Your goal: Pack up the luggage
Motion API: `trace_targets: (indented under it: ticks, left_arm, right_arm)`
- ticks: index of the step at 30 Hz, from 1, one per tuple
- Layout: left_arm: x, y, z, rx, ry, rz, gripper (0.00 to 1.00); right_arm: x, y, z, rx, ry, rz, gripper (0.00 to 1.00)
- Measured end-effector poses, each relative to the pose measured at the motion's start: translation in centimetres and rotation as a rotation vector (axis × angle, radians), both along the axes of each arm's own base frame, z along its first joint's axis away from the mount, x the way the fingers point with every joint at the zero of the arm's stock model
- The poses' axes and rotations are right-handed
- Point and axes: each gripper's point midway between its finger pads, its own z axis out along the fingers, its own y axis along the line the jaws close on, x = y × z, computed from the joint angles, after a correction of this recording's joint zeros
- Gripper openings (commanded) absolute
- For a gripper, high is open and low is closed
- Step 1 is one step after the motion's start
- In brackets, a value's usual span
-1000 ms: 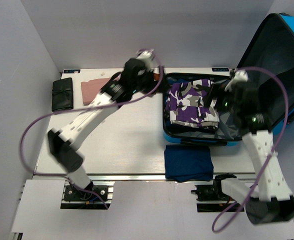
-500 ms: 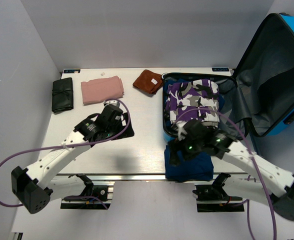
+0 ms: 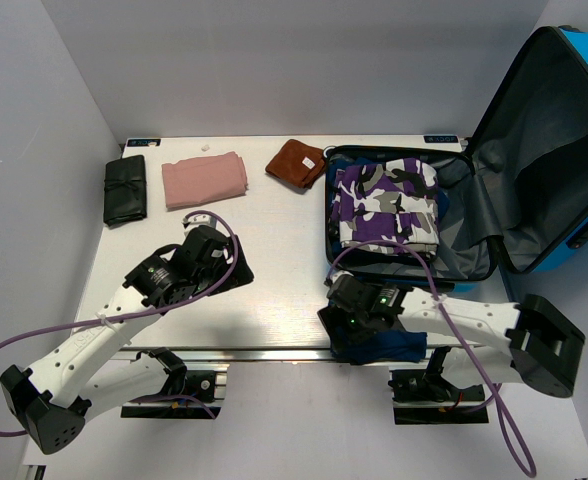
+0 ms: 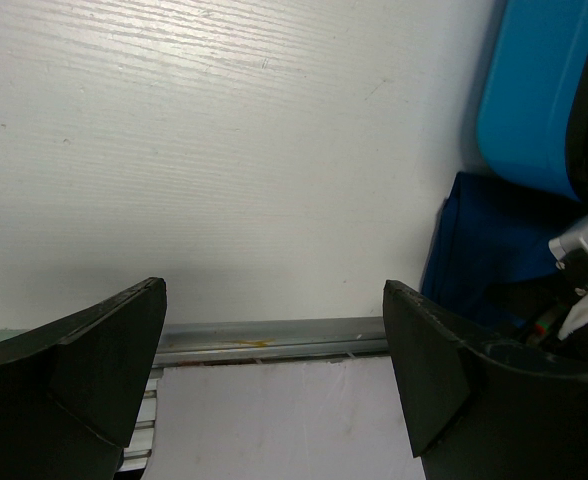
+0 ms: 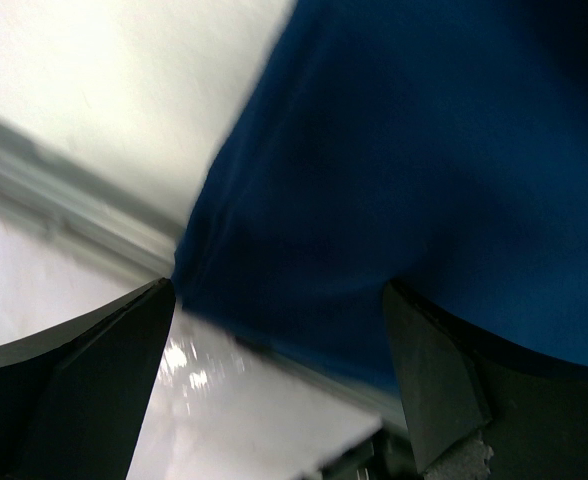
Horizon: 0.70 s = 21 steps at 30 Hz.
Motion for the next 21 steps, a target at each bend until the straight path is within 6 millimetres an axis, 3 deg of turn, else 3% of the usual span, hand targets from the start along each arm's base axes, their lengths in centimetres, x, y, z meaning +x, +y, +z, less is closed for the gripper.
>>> trace_targets:
  ticks: [4, 6, 11, 16, 21]
  left_arm:
    - [-0.6, 0.5, 0.1, 0.003, 0.005, 0.006, 0.98]
    - [-1.0, 0.9, 0.1, 0.007, 0.009, 0.012, 0.98]
    - [-2.0, 2.6, 0.8, 0.006, -0.007, 0.056, 0.98]
    - [-3.0, 4.6, 1.4, 0.006, -0.034, 0.128, 0.98]
    - [-3.2, 5.6, 0.5, 0.049, -0.014, 0.169, 0.98]
  right_arm:
    - [1.5, 2.5, -0.6, 0.038, -0.055, 0.038, 0.89]
    - [2.4, 4.6, -0.5, 0.076, -0.073, 0.069, 0.89]
    - [4.1, 12.5, 0.2, 0.216, -0.096, 0.197, 0.89]
    - [4.1, 20.0, 0.8, 0.338, -0.101, 0.346, 0.89]
    - [3.7, 23.0, 1.4, 0.362, -0.118, 0.445, 0.89]
